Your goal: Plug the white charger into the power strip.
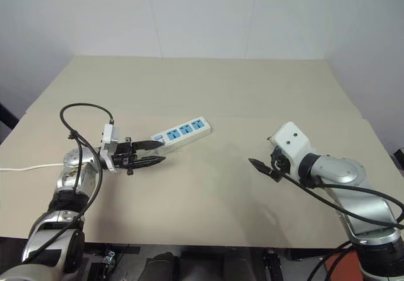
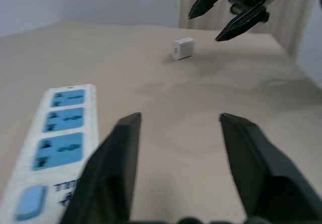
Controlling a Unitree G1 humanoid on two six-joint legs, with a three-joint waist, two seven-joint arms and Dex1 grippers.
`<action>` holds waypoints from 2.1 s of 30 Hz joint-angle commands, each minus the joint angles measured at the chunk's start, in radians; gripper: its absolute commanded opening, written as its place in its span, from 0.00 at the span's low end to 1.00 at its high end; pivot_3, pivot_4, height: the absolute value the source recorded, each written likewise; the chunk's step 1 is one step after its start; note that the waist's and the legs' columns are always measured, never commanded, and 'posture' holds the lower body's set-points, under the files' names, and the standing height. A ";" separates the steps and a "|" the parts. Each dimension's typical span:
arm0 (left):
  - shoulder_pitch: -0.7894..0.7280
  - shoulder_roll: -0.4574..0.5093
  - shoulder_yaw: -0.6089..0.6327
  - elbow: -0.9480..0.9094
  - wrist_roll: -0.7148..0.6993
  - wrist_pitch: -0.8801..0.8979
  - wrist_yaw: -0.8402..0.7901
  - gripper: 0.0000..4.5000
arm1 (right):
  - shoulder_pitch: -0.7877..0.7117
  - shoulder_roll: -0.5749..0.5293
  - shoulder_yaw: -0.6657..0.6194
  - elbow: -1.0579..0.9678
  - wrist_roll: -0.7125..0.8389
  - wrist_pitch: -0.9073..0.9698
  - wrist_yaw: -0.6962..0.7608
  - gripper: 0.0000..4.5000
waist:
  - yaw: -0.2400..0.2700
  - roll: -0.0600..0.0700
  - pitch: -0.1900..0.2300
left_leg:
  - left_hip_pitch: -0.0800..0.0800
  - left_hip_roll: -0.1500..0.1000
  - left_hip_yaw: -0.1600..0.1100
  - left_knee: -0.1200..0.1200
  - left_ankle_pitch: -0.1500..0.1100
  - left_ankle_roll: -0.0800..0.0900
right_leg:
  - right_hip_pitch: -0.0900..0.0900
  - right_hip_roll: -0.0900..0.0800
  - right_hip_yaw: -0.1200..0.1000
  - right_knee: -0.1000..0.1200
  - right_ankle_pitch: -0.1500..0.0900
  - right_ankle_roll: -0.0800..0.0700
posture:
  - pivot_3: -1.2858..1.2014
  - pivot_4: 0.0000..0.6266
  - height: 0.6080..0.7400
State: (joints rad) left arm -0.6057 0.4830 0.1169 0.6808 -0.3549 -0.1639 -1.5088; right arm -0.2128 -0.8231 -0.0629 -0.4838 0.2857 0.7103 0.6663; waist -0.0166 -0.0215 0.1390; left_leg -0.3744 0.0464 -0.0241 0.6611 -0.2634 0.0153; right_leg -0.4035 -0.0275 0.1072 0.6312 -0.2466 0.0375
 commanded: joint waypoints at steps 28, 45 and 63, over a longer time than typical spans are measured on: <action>-0.218 -0.058 0.091 0.594 0.159 -0.373 0.234 0.99 | 0.022 -0.022 -0.056 -0.053 -0.004 0.018 -0.006 1.00 | 0.002 0.000 0.000 | -0.001 0.000 0.000 0.000 0.000 0.000 | 0.000 0.000 0.000 0.000 0.000 0.000 | 0.52 0.24 1.00; -0.216 -0.055 0.080 0.623 0.236 -0.348 0.301 0.95 | 0.029 -0.020 -0.065 -0.076 0.002 0.046 -0.008 1.00 | 0.002 0.000 0.000 | -0.001 0.000 0.000 0.000 0.000 0.000 | 0.000 0.000 0.000 0.000 0.000 0.000 | 0.52 0.24 1.00; -0.210 -0.101 0.055 0.581 0.225 -0.324 0.036 0.72 | -0.038 -0.079 -0.063 -0.058 0.029 0.149 0.024 1.00 | 0.006 0.000 0.000 | -0.001 -0.001 0.000 0.000 0.000 0.000 | 0.000 -0.001 0.000 0.000 0.000 0.000 | 0.52 0.24 1.00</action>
State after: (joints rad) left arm -0.8114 0.3974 0.1830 1.2840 -0.1237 -0.4818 -1.4281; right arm -0.2124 -0.8758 -0.0927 -0.5266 0.2986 0.8173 0.6816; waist -0.0105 -0.0216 0.1390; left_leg -0.3757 0.0452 -0.0245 0.6612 -0.2633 0.0153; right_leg -0.4033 -0.0281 0.1067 0.6308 -0.2466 0.0376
